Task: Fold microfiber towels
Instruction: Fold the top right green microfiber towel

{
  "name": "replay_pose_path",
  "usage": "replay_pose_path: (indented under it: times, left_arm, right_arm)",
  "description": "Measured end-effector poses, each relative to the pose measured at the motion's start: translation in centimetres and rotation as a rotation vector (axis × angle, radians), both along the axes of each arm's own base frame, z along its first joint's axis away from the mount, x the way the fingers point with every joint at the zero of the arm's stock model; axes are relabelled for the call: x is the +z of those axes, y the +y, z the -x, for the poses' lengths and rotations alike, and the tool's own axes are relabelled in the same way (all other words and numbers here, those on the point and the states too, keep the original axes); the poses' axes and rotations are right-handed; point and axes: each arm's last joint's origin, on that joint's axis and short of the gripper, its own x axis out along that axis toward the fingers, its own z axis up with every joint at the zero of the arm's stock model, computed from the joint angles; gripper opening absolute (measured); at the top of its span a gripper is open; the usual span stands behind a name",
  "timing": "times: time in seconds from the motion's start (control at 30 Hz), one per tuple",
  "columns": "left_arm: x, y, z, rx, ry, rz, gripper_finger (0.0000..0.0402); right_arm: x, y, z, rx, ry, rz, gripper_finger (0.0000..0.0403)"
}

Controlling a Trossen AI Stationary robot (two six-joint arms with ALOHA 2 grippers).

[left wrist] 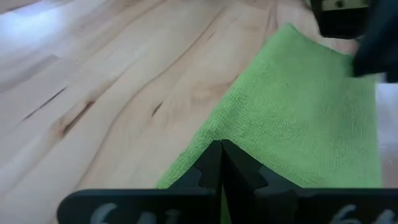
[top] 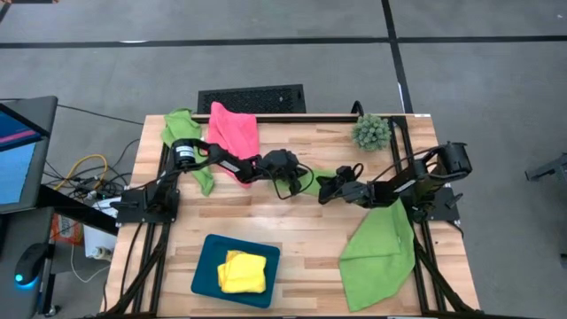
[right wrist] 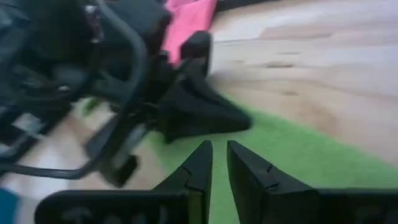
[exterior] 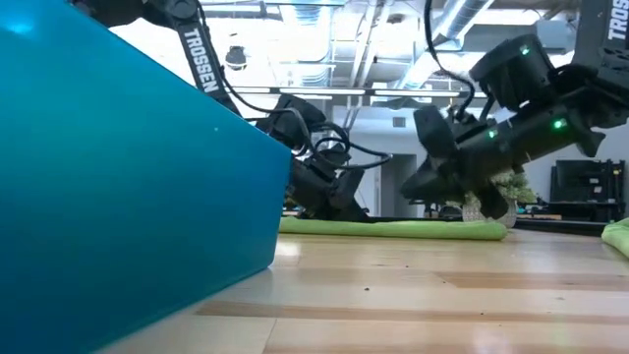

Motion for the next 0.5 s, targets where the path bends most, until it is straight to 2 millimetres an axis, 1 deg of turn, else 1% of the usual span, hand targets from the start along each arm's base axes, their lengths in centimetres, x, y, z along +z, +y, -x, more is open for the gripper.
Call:
replay_pose_path:
  times: [0.13, 0.2, 0.27, 0.37, 0.5]
  left_arm:
    - [0.0, 0.3, 0.1, -0.031, -0.001, 0.022, 0.0]
    - [0.0, 0.4, 0.2, -0.036, -0.002, 0.037, 0.0]
    - [0.0, 0.6, 0.2, -0.045, -0.004, 0.05, 0.0]
    - [0.3, 0.8, 0.3, -0.063, -0.009, 0.068, 0.0]
    - [1.4, 1.0, 0.5, -0.066, -0.021, 0.087, 0.0]
  right_arm:
    - [1.2, 1.0, 0.6, 0.01, -0.031, -0.085, 0.0074]
    - [1.8, 1.4, 1.2, 0.032, -0.018, -0.171, 0.0074]
    - [2.4, 1.7, 2.0, 0.05, -0.003, -0.305, 0.0074]
    - [3.4, 1.9, 3.7, 0.023, 0.029, -0.481, 0.0074]
    - [5.8, 1.6, 5.7, -0.043, 0.038, -0.554, 0.0074]
